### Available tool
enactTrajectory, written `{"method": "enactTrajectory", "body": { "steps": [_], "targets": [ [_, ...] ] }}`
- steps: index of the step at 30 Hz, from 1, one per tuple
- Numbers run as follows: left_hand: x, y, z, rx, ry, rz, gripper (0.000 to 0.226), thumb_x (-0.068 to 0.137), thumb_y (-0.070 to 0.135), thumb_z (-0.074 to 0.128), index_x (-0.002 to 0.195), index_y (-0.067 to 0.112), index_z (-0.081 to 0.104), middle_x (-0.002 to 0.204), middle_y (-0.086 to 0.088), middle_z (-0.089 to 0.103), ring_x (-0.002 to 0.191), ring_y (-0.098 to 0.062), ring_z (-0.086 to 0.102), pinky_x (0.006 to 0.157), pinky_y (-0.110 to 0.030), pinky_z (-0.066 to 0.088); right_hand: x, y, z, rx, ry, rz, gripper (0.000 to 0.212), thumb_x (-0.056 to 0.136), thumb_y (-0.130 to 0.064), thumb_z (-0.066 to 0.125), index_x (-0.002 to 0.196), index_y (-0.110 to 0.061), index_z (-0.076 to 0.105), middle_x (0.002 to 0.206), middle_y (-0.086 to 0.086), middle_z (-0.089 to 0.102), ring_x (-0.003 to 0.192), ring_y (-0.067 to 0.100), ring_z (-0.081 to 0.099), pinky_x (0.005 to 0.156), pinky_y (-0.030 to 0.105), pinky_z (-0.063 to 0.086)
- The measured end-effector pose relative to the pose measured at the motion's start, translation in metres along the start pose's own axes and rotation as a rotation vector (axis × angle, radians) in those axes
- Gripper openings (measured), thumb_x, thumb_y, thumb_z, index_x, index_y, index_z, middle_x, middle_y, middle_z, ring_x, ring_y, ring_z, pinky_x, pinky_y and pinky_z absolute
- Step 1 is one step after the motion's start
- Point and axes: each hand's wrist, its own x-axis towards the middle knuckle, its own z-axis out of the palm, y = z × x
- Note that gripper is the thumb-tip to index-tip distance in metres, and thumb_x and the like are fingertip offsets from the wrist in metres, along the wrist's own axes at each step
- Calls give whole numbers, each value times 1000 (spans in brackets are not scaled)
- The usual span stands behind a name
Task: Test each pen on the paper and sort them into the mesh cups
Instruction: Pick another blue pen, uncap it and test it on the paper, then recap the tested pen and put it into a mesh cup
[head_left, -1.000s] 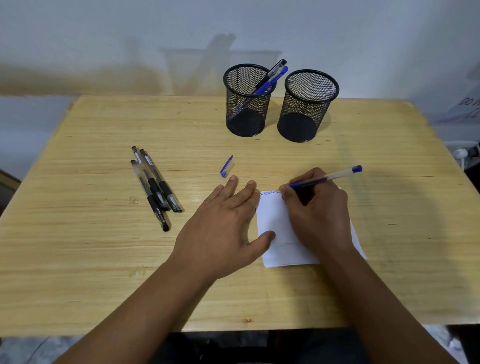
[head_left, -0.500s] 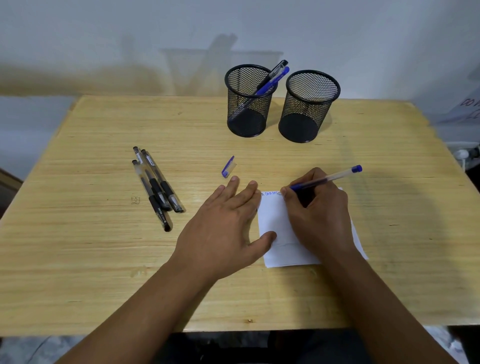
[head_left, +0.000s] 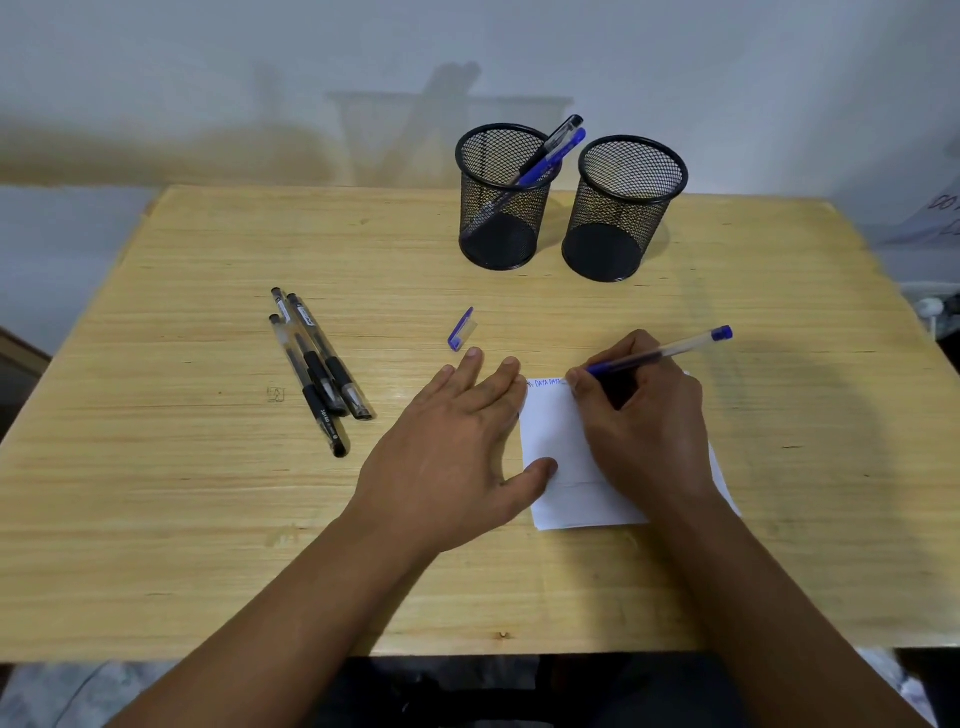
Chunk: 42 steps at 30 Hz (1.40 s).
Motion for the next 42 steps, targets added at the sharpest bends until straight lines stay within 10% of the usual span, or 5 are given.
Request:
{"method": "enactTrajectory", "body": {
  "steps": [9, 16, 21, 26, 42],
  "targets": [
    [0, -1, 2, 5, -7, -13, 80, 87, 67, 40, 153, 24, 27, 162, 10, 16, 151, -11, -1, 118, -24, -3, 4, 7, -9, 126, 33, 85, 10, 87, -25, 70, 87, -18, 63, 75, -11, 70, 75, -4, 65, 61, 8, 46],
    [0, 0, 1, -19, 7, -32, 80, 84, 66, 44, 151, 23, 33, 161, 9, 22, 151, -14, 5, 117, -25, 1, 11, 5, -30, 422, -110, 229, 8, 83, -10, 72, 88, -13, 68, 82, 3, 77, 84, 18, 75, 91, 47, 57],
    [-1, 2, -3, -66, 11, -28, 75, 87, 54, 49, 151, 19, 33, 161, 6, 23, 151, -14, 8, 114, -20, 1, 4, 3, -40, 540, -82, 278, 12, 80, -4, 73, 83, -15, 71, 85, 7, 78, 91, 28, 73, 94, 50, 56],
    [-1, 6, -17, -258, 203, -151, 48, 84, 45, 51, 124, 23, 63, 127, 14, 60, 120, -7, 50, 95, -21, 41, -7, 3, -46, 585, -85, 266, 14, 82, -3, 71, 83, -17, 72, 87, 9, 77, 94, 31, 72, 93, 48, 56],
    [36, -23, -37, 46, 241, -454, 22, 89, 41, 55, 99, 33, 73, 94, 6, 66, 93, -24, 59, 77, -38, 49, -24, -22, -59, 756, -112, 269, 11, 86, -2, 70, 96, -5, 67, 82, 15, 77, 82, 28, 76, 80, 32, 61]
  ]
}}
